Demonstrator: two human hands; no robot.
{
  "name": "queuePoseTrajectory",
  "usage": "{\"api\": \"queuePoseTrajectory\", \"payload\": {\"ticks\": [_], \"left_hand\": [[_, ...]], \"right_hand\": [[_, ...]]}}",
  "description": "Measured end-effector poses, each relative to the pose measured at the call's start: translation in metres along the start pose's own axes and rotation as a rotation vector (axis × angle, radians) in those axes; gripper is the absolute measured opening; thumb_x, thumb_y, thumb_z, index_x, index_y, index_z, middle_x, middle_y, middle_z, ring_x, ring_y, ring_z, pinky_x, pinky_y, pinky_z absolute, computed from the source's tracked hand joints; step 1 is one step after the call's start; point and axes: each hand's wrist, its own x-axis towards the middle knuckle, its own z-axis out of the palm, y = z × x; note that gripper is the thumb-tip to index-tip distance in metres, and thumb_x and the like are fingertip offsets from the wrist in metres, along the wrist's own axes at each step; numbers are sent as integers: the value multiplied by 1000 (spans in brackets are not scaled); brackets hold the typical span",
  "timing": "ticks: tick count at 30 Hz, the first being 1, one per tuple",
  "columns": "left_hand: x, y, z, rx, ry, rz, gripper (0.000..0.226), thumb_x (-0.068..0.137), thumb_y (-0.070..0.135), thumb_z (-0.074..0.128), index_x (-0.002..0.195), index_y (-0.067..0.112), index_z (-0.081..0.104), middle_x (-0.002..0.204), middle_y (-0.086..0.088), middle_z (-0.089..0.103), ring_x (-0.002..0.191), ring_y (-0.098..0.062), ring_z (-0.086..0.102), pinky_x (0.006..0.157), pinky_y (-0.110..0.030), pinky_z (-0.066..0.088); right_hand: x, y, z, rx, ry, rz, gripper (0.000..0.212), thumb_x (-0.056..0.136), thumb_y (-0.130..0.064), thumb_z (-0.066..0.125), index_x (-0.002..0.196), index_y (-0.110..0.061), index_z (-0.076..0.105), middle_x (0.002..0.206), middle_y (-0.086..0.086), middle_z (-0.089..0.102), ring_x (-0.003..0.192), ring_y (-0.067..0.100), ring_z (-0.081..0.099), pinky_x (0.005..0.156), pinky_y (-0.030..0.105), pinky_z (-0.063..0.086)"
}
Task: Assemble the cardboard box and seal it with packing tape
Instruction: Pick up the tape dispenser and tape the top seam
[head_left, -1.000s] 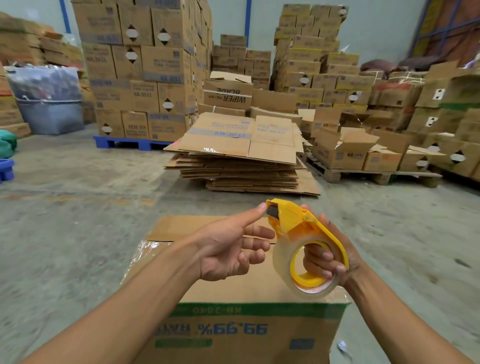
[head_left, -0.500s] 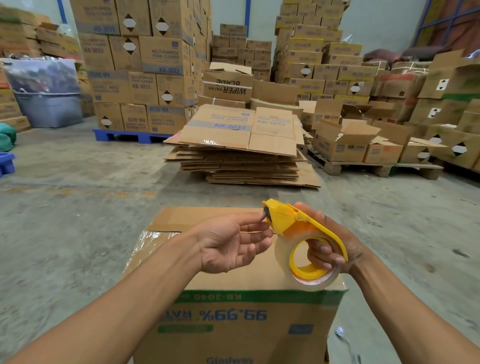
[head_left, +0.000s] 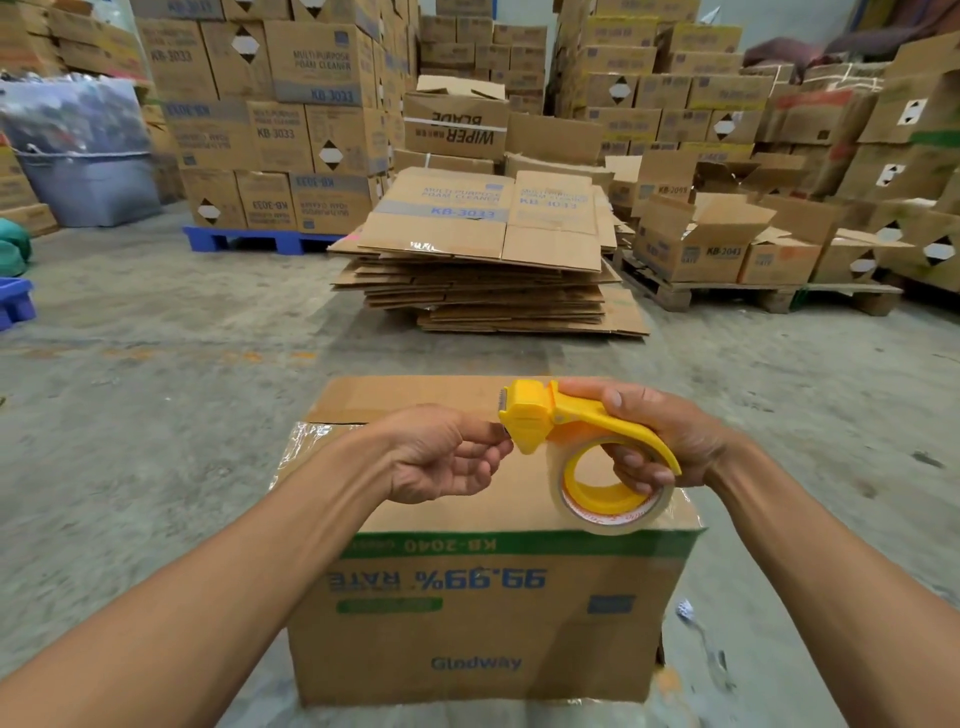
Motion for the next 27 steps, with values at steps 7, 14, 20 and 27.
{"api": "queuePoseTrajectory", "payload": {"ticks": [7,14,20,27], "left_hand": [[4,2,-26,154,39,51,29,92,-10,44,72,10,52,55,-6,57,39,-6,35,38,-16,34],[-18,5,-116,171,289,126,15,93,1,58,79,9,56,66,-7,58,49,-9,38,46,-20,37],[-2,5,-138,257,659,390,16,90,3,58,79,14,55,70,-5,55,59,-14,44,55,-28,44],[7,0,-193,164,847,496,10,82,17,76,82,9,70,72,-4,59,59,-11,50,60,-27,50]], "right_hand": [[10,-7,7,-145,-60,107,54,84,-41,74,134,-33,59,66,14,64,43,15,59,42,25,54],[0,-13,-13,-322,9,233,55,79,-43,79,131,-32,63,87,39,58,49,25,56,40,27,54],[67,-30,9,-559,9,162,45,77,-43,76,120,-30,72,89,10,75,52,19,63,41,26,54],[152,-49,31,-857,28,151,44,65,-58,73,107,-42,76,114,-10,70,101,17,65,73,22,56]]}}
